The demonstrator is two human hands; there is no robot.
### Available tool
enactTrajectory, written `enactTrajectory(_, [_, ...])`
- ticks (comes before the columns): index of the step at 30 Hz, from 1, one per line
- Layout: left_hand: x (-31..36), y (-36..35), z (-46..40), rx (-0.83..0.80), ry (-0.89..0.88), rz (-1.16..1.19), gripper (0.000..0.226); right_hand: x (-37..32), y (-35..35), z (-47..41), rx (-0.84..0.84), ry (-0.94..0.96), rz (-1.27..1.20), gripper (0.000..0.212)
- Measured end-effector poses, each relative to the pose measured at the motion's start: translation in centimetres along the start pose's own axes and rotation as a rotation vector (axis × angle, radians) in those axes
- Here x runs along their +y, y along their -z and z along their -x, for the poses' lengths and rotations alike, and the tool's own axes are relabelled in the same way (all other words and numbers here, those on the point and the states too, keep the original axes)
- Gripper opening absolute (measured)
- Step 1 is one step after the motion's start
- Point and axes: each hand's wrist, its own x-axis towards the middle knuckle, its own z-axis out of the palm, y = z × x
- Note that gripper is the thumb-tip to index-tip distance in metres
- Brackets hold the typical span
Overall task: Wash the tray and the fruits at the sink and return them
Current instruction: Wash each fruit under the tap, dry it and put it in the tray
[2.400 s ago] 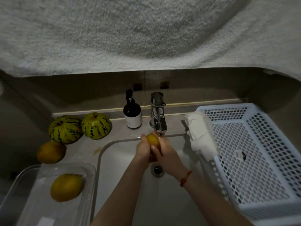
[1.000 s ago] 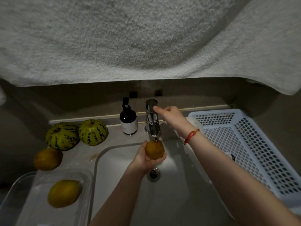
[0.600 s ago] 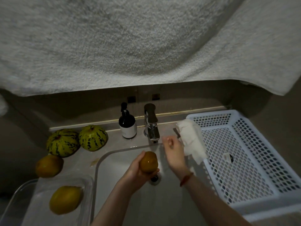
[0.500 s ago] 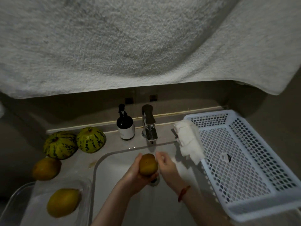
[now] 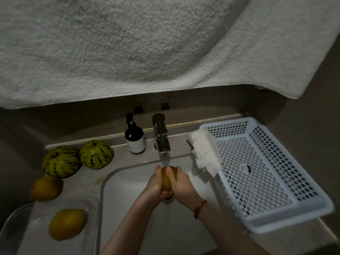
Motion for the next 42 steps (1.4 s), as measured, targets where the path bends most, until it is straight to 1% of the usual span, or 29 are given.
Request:
enactTrajectory(1, [-0.1,0.0,0.1,-0.005,0.007,0.011,0.046,-0.1,0.4,0.2,-0.04,-0.01,0.04,0.047])
enactTrajectory(3, [-0.3,0.0,0.3,-0.011,0.016,0.03,0.047,-0.5,2.0,0.3,-0.082,0.049,0.335,0.055])
enactTrajectory(4, [-0.4,0.0,0.3,-0.006,0.02,0.035,0.049,-0.9,3.0,0.0,-0.025,0.098,0.475,0.057])
enactTrajectory(5, [-0.4,0.1,0.3,0.003,0.023,0.042,0.051,-1.3,4.2,-0.6,0.074,0.149,0.552,0.055])
enactTrajectory(7, [-0.1,0.0,0.4,0.032,0.046,0.105,0.053,-2.1,6.6,-2.5,0.311,0.234,0.671,0.045])
enactTrajectory(8, [0.2,-0.2,0.5,0.041,0.07,0.146,0.054,-2.3,7.5,-3.6,0.381,0.244,0.753,0.043])
enactTrajectory(9, [0.5,-0.5,0.6,0.042,0.09,0.176,0.055,-2.5,8.2,-4.6,0.4,0.228,0.817,0.046])
enactTrajectory(12, [0.9,-1.7,0.7,0.004,0.116,0.205,0.057,-2.3,8.4,-6.8,0.32,0.126,0.91,0.065])
enactTrajectory(14, [1.0,-2.6,0.4,-0.029,0.121,0.209,0.057,-2.1,8.1,-7.9,0.259,0.077,0.947,0.073])
enactTrajectory(17, [1.0,-3.6,0.0,-0.05,0.14,0.223,0.057,-2.3,8.0,-9.4,0.191,-0.036,0.938,0.069])
enactTrajectory(19, [0.9,-3.9,-0.3,-0.039,0.142,0.238,0.057,-2.4,7.9,-10.0,0.189,-0.074,0.912,0.064])
enactTrajectory(21, [0.8,-3.9,-0.6,-0.02,0.144,0.247,0.056,-2.2,7.9,-10.0,0.271,-0.057,0.816,0.062])
enactTrajectory(22, [0.8,-3.9,-0.6,-0.014,0.144,0.249,0.056,-2.2,8.0,-9.8,0.327,-0.043,0.73,0.061])
enactTrajectory(25, [0.7,-3.8,-0.6,-0.027,0.14,0.258,0.056,-2.5,9.3,-9.6,0.442,-0.067,0.389,0.059])
enactTrajectory(27, [0.7,-3.9,-0.3,-0.056,0.137,0.259,0.056,-2.4,10.7,-9.5,0.468,-0.098,0.271,0.058])
enactTrajectory(30, [1.0,-4.3,0.2,-0.079,0.131,0.283,0.053,-2.1,13.4,-9.2,0.485,-0.112,0.188,0.053])
enactTrajectory(32, [1.3,-4.8,0.6,-0.093,0.134,0.291,0.054,-2.2,15.5,-8.9,0.497,-0.079,0.084,0.043])
enactTrajectory(34, [1.6,-5.1,1.2,-0.113,0.162,0.315,0.058,-2.6,17.8,-8.5,0.481,-0.017,-0.071,0.026])
enactTrajectory(35, [1.9,-5.1,1.6,-0.132,0.174,0.334,0.06,-3.0,18.8,-8.2,0.465,-0.003,-0.129,0.025])
enactTrajectory(37, [2.3,-4.9,2.2,-0.201,0.178,0.338,0.06,-4.0,20.4,-7.3,0.414,0.006,-0.281,0.025])
enactTrajectory(38, [2.5,-4.8,2.6,-0.245,0.166,0.32,0.058,-4.7,21.0,-6.7,0.368,0.023,-0.416,0.027])
enactTrajectory(40, [3.1,-4.5,3.4,-0.319,0.111,0.286,0.052,-6.1,22.0,-5.4,0.246,0.071,-0.688,0.038])
enactTrajectory(42, [3.8,-4.3,4.3,-0.355,0.037,0.279,0.045,-7.4,22.7,-3.8,0.119,0.133,-0.858,0.039])
